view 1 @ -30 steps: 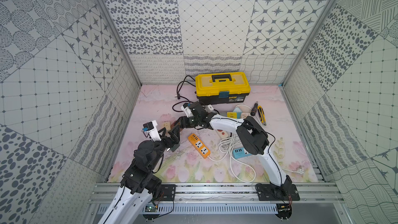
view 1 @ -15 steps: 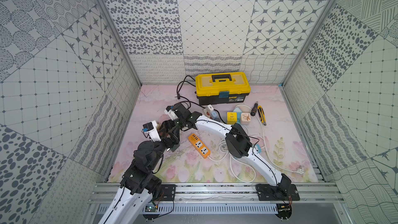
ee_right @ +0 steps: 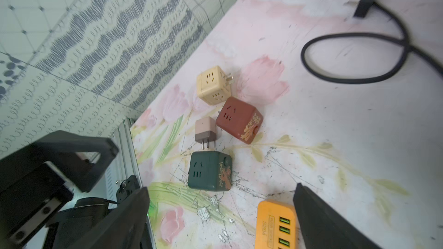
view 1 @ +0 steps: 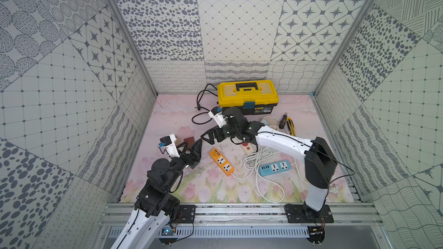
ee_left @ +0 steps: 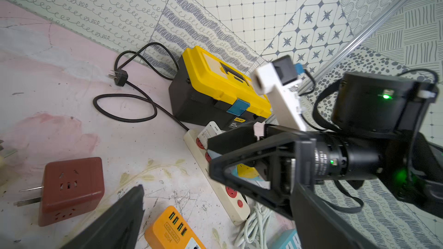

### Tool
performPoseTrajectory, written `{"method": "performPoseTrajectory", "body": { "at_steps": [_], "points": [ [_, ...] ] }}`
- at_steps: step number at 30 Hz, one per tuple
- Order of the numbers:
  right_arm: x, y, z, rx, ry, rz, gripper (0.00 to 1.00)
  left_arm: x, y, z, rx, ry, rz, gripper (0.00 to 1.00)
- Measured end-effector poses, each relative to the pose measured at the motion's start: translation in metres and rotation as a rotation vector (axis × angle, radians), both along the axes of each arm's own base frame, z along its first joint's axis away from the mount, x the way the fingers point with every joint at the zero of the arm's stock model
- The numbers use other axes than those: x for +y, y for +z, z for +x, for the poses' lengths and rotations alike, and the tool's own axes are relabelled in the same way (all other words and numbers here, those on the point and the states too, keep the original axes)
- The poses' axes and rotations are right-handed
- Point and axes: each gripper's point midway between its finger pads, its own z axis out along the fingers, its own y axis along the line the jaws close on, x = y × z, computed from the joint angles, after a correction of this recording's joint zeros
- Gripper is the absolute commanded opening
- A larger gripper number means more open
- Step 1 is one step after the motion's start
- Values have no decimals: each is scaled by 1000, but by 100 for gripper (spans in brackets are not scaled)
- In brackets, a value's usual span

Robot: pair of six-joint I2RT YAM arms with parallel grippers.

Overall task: Pull the plug off the socket
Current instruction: Place the plug at the center of the board, then remove the plug from the socket.

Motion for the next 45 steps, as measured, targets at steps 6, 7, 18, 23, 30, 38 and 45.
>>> {"method": "performPoseTrajectory", "body": {
  "at_steps": [6, 7, 18, 23, 30, 38, 45],
  "points": [
    [-101, -8, 7, -50, -187, -5, 99, -15, -22, 11, 46, -53, -53, 100],
    [-118, -13, 11, -44, -223, -5, 99, -18, -27, 14, 63, -63, -66, 100],
    [-182, -59, 30, 110, -355, 73, 90, -61, -87, 53, 331, -179, -186, 100],
    [-169, -69, 31, 140, -327, 44, 79, -86, -111, 74, 450, -243, -252, 91],
    [-152, -75, 53, 120, -365, -93, 65, -119, -144, 110, 614, -295, -325, 49],
    [-146, -103, 72, 94, -389, -329, 64, -155, -176, 137, 763, -308, -342, 42],
    [-148, -123, 74, 117, -374, -422, 60, -180, -199, 149, 856, -317, -343, 40]
  ]
}}
